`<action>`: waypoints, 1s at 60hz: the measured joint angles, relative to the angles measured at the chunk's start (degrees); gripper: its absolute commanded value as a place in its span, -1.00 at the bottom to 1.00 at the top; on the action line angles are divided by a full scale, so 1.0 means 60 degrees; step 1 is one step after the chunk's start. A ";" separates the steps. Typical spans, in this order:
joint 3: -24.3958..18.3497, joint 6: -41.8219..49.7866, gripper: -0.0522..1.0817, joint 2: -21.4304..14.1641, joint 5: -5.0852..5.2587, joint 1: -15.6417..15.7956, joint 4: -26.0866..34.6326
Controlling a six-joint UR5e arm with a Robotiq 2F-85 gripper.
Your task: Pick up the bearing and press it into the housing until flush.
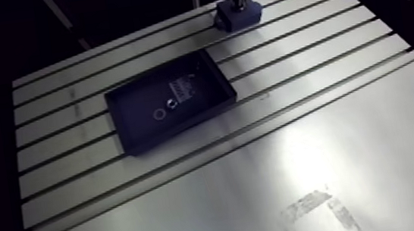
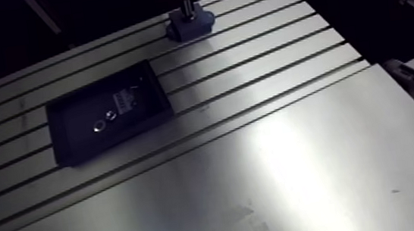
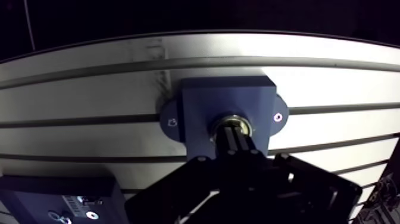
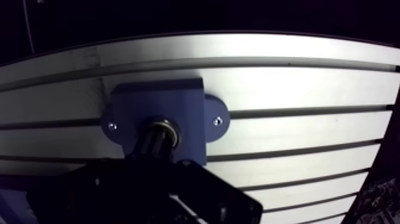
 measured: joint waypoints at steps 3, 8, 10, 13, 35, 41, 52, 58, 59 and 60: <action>0.0001 0.0000 0.90 0.0005 0.0000 -0.0002 0.0001; -0.0002 0.0000 0.90 0.0014 -0.0001 -0.0006 -0.0002; -0.0004 0.0000 0.90 0.0018 -0.0001 -0.0008 -0.0004; -0.0006 0.0000 0.90 0.0025 0.0000 -0.0010 -0.0006; -0.0015 0.0000 0.90 0.0060 -0.0001 -0.0015 -0.0015; -0.0015 0.0000 0.90 0.0060 0.0001 -0.0015 -0.0014; -0.0014 -0.0001 0.89 0.0061 0.0024 -0.0018 -0.0013; -0.0016 0.0000 0.90 0.0062 0.0041 -0.0020 -0.0014; -0.0015 0.0000 0.90 0.0064 0.0044 -0.0021 -0.0014; -0.0015 0.0000 0.90 0.0064 0.0046 -0.0022 -0.0013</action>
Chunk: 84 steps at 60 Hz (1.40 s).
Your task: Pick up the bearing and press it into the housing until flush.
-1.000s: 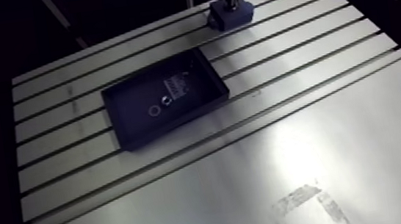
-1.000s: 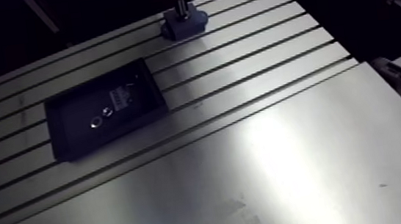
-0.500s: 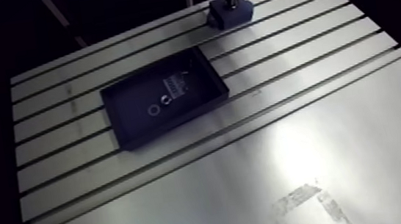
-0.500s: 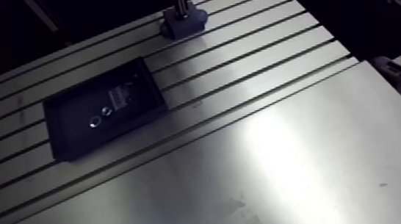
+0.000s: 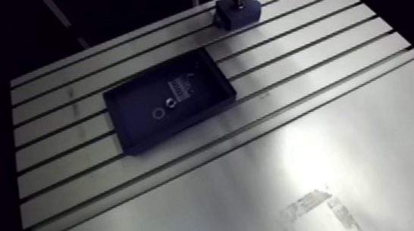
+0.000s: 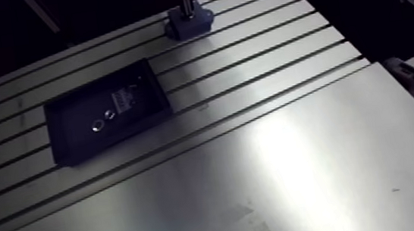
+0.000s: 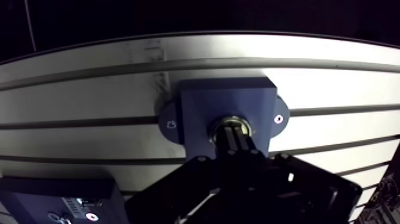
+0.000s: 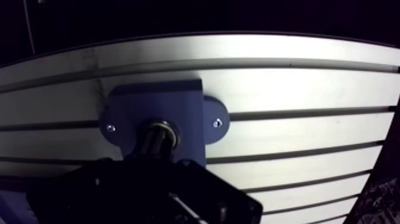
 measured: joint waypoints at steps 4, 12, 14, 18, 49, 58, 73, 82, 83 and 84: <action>0.0000 0.0000 0.90 0.0000 0.0004 0.0000 0.0000; 0.0000 0.0000 0.90 0.0001 0.0009 0.0000 0.0000; 0.0000 0.0001 0.90 0.0000 0.0011 0.0000 0.0000; 0.0000 0.0000 0.90 0.0000 0.0016 0.0001 0.0000; 0.0000 0.0000 0.90 0.0000 0.0023 0.0019 0.0000; 0.0001 0.0001 0.90 0.0003 0.0021 0.0019 -0.0002; 0.0012 0.0000 0.90 0.0013 0.0021 0.0015 -0.0003; 0.0012 0.0001 0.90 0.0013 0.0019 0.0008 -0.0001; 0.0013 0.0000 0.90 0.0013 0.0019 0.0007 -0.0001; 0.0012 0.0001 0.90 0.0013 0.0018 0.0008 -0.0001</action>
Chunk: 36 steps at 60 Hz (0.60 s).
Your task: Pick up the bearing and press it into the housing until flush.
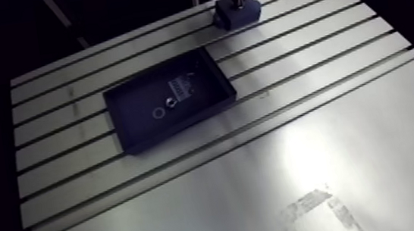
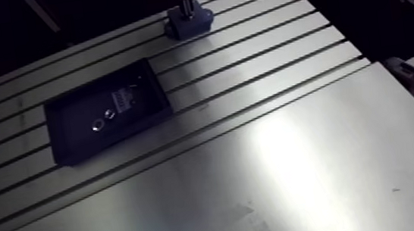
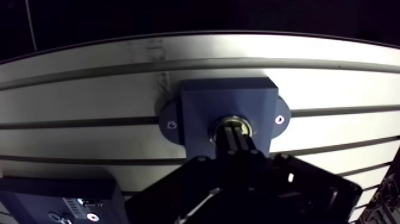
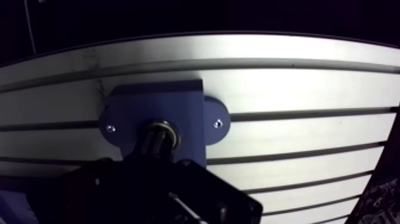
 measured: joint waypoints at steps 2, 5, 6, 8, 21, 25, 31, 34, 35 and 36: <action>0.0000 -0.0001 0.89 0.0000 -0.0001 0.0000 0.0000; 0.0001 0.0000 0.90 0.0000 -0.0002 0.0000 0.0000; 0.0001 -0.0001 0.90 -0.0001 -0.0001 -0.0001 0.0000; 0.0002 0.0000 0.90 -0.0001 -0.0002 0.0000 0.0000; 0.0002 -0.0008 0.90 0.0002 -0.0002 -0.0001 0.0000; 0.0002 -0.0011 0.90 0.0003 -0.0001 -0.0002 -0.0001; 0.0008 -0.0013 0.90 0.0012 0.0001 -0.0002 0.0001; 0.0014 -0.0013 0.90 0.0015 0.0000 -0.0002 0.0000; 0.0015 -0.0014 0.90 0.0014 0.0000 -0.0001 0.0000; 0.0016 -0.0014 0.90 0.0014 0.0000 -0.0002 0.0000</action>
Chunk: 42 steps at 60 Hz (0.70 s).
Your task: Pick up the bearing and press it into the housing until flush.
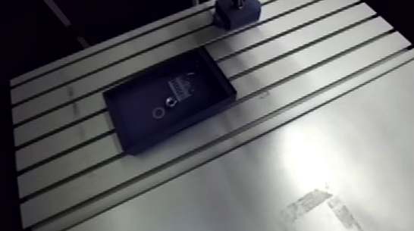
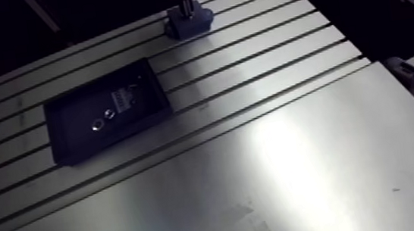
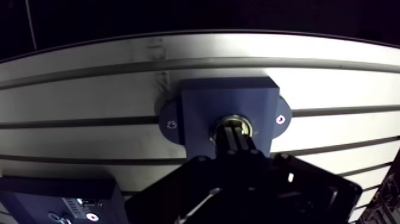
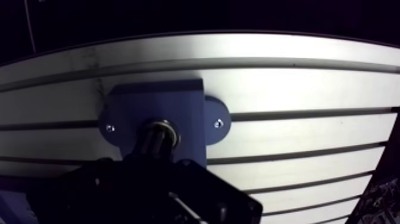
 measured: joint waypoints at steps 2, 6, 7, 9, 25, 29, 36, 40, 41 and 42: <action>0.0002 -0.0001 0.89 -0.0001 0.0000 0.0001 0.0000; 0.0005 -0.0001 0.90 -0.0002 -0.0001 0.0000 0.0000; 0.0006 -0.0001 0.90 -0.0002 -0.0001 0.0001 -0.0001; 0.0007 -0.0001 0.90 -0.0002 -0.0001 0.0001 -0.0001; 0.0011 0.0005 0.89 0.0012 -0.0001 0.0002 0.0000; 0.0011 0.0005 0.90 0.0012 -0.0003 0.0002 0.0000; 0.0011 0.0007 0.90 0.0013 -0.0002 0.0005 0.0000; 0.0010 0.0007 0.90 0.0014 -0.0001 0.0006 0.0000; 0.0009 0.0006 0.90 0.0015 -0.0001 0.0007 0.0000; 0.0009 0.0006 0.90 0.0015 0.0000 0.0007 0.0000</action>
